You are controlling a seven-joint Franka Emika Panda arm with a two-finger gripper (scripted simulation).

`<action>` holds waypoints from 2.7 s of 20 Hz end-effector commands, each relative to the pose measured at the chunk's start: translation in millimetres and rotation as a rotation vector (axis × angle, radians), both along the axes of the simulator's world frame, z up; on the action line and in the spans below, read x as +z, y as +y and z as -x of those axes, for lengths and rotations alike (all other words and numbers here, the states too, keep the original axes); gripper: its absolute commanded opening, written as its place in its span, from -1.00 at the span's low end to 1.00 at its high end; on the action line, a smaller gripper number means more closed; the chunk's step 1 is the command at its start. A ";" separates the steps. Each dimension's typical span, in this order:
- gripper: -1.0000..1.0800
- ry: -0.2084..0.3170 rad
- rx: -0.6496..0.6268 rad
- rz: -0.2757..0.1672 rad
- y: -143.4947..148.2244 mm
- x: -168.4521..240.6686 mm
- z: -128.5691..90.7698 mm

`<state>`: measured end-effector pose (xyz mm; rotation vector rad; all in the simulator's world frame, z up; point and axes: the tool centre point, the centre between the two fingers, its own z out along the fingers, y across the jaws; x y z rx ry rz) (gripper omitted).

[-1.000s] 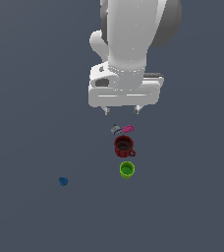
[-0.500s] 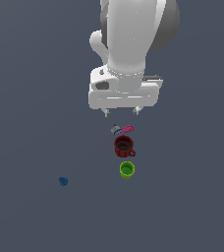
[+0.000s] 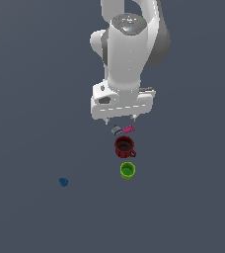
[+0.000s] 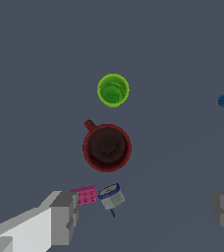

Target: Pick up a designated object from a clutter of objects.

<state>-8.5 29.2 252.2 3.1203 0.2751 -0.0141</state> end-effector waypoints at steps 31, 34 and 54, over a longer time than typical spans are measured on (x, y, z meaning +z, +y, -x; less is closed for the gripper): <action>0.92 -0.006 0.458 -0.011 -12.9 -187.6 137.1; 0.92 -0.006 0.465 -0.012 -13.1 -189.5 139.9; 0.92 -0.006 0.465 -0.012 -13.3 -235.9 141.0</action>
